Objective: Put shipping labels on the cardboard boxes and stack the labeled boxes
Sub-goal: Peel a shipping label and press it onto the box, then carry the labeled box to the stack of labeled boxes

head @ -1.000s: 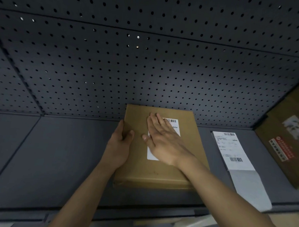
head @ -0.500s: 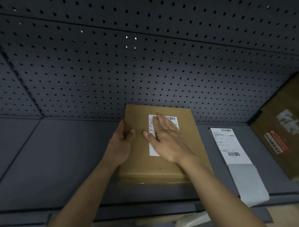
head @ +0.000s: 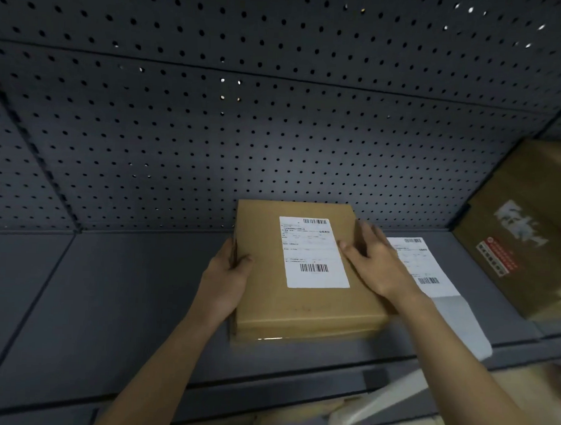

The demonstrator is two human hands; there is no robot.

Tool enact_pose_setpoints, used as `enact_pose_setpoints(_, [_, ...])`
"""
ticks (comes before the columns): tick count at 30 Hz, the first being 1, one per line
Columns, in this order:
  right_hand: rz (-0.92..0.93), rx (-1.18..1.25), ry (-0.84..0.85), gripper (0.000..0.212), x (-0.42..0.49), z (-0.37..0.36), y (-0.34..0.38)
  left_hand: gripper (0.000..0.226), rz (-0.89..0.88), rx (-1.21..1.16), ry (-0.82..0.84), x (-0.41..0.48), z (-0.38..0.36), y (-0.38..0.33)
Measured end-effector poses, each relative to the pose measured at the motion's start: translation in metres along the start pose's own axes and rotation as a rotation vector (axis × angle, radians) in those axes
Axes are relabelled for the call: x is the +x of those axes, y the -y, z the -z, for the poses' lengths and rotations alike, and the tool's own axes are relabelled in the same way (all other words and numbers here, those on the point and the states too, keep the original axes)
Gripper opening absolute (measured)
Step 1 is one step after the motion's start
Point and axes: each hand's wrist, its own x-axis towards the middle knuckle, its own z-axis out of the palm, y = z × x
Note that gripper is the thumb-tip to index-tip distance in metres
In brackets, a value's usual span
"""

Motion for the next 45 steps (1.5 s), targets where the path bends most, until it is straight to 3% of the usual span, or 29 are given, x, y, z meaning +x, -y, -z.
enact_pose_setpoints(2, [-0.115,0.095,-0.006,0.071,-0.011,0.004,-0.007,0.029,0.011,-0.024,0.034,-0.005,0.002,0.002])
enact_pose_setpoints(5, [-0.188,0.37,0.046,0.034,-0.025,0.001,-0.011,0.034,0.009,-0.053,0.057,-0.01,0.0,0.002])
enact_pose_setpoints(10, [-0.224,0.642,-0.023,0.022,-0.049,-0.009,-0.012,0.05,0.023,-0.074,0.052,-0.011,-0.001,0.009])
enact_pose_setpoints(16, [-0.183,0.792,-0.121,0.027,-0.084,-0.003,-0.015,0.048,-0.062,-0.112,0.033,-0.028,-0.01,0.0])
enact_pose_setpoints(24, [-0.054,0.796,-0.316,0.035,-0.152,0.038,-0.046,0.056,-0.216,-0.139,0.034,-0.081,-0.056,-0.024])
enact_pose_setpoints(33, [-0.047,0.792,-0.545,0.034,-0.283,0.102,-0.145,0.064,-0.359,-0.027,0.153,-0.193,-0.173,-0.052])
enact_pose_setpoints(45, [-0.162,0.793,-0.747,0.042,-0.387,0.191,-0.282,0.07,-0.37,-0.037,0.331,-0.274,-0.338,-0.072])
